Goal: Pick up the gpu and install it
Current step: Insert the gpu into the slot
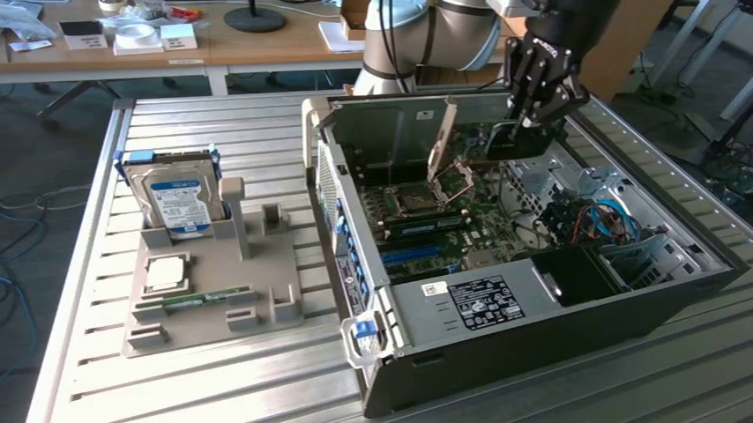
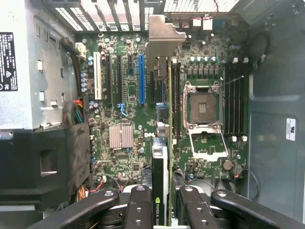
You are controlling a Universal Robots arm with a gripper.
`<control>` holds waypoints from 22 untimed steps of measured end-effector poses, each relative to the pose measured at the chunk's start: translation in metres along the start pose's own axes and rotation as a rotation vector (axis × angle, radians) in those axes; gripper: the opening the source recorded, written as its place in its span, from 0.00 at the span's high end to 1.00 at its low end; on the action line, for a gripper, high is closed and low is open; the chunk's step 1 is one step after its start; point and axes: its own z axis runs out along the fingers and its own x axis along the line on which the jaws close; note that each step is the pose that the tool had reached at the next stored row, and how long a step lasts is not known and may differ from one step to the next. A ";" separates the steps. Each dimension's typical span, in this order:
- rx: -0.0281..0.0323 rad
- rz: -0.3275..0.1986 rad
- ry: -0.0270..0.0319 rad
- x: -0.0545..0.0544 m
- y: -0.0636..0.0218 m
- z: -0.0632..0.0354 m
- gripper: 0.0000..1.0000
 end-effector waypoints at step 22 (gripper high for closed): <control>0.0000 0.000 0.0002 0.005 0.0058 0.0091 0.73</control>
